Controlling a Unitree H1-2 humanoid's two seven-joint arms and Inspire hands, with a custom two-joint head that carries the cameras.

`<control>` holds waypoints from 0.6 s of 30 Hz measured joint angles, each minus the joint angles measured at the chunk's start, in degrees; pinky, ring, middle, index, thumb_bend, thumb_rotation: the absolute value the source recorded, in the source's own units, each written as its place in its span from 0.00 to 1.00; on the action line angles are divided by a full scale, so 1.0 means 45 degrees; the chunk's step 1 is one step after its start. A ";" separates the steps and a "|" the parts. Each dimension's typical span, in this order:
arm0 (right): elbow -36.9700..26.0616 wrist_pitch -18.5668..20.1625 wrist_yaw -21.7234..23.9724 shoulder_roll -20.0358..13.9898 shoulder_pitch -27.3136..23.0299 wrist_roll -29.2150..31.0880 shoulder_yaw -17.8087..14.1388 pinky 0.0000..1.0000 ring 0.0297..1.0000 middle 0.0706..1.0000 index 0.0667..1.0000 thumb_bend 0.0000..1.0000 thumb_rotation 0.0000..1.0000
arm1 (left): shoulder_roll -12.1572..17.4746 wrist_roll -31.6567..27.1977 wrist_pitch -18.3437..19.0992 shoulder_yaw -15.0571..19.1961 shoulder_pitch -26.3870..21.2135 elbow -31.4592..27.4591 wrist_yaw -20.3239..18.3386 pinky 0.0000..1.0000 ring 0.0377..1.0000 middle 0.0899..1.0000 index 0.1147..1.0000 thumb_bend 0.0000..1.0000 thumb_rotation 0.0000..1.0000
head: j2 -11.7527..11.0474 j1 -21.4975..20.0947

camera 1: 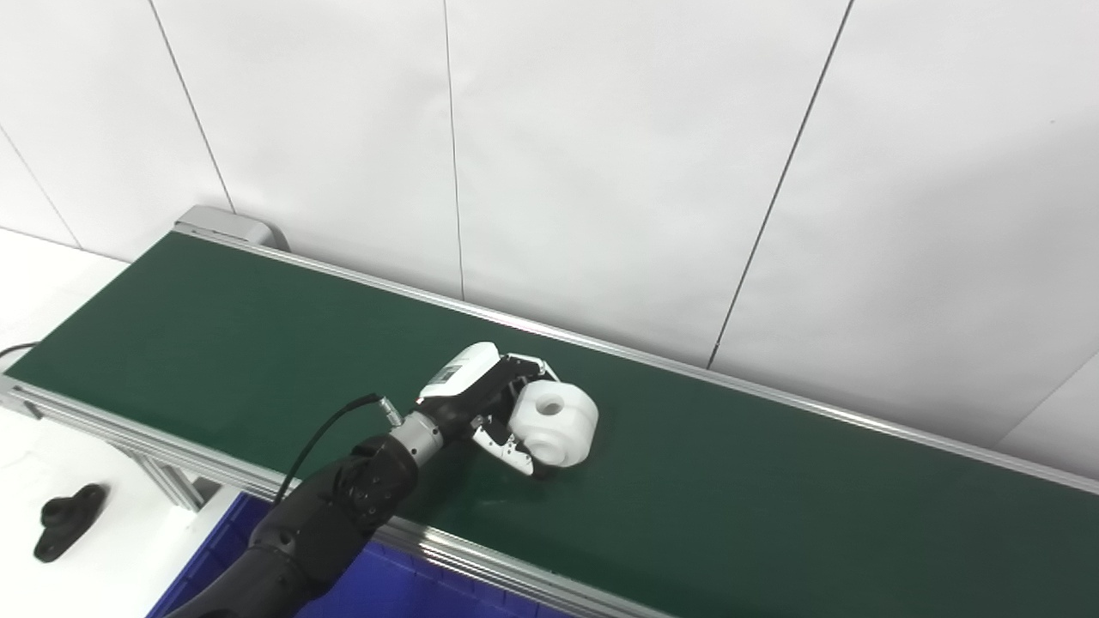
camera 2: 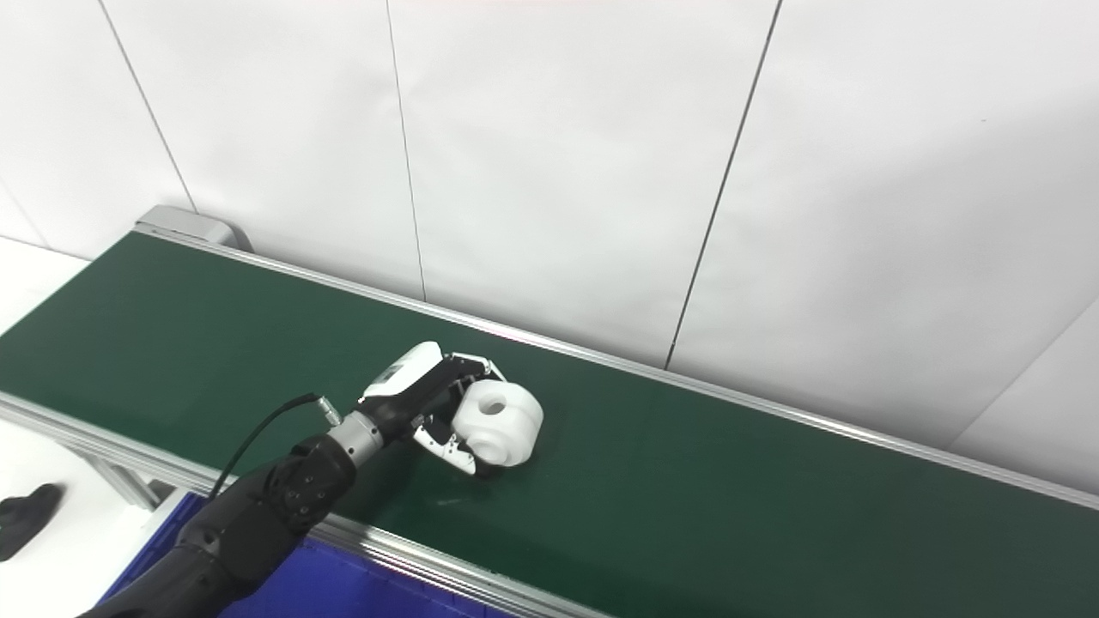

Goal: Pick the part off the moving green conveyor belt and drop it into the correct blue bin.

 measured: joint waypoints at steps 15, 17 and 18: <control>-0.0643 0.0000 0.0547 0.0177 0.0387 -0.0021 -0.0476 0.80 0.84 0.86 0.90 0.79 0.50 | 0.0039 -0.2501 0.0028 0.1480 0.2875 -0.4288 -0.0857 0.35 0.42 0.45 0.47 0.47 0.00 | 0.1327 -0.1112; -0.0914 0.0000 0.0607 0.0186 0.0455 -0.0075 -0.0527 0.80 0.84 0.86 0.90 0.77 0.50 | 0.0064 -0.2770 0.0051 0.1677 0.3385 -0.5039 -0.1007 0.35 0.43 0.46 0.46 0.47 0.00 | 0.1930 -0.1638; -0.0973 0.0000 0.0643 0.0213 0.0490 -0.0134 -0.0585 0.80 0.84 0.86 0.90 0.77 0.50 | 0.0084 -0.2851 0.0059 0.1749 0.3603 -0.5352 -0.1109 0.35 0.43 0.46 0.46 0.47 0.00 | 0.1934 -0.1641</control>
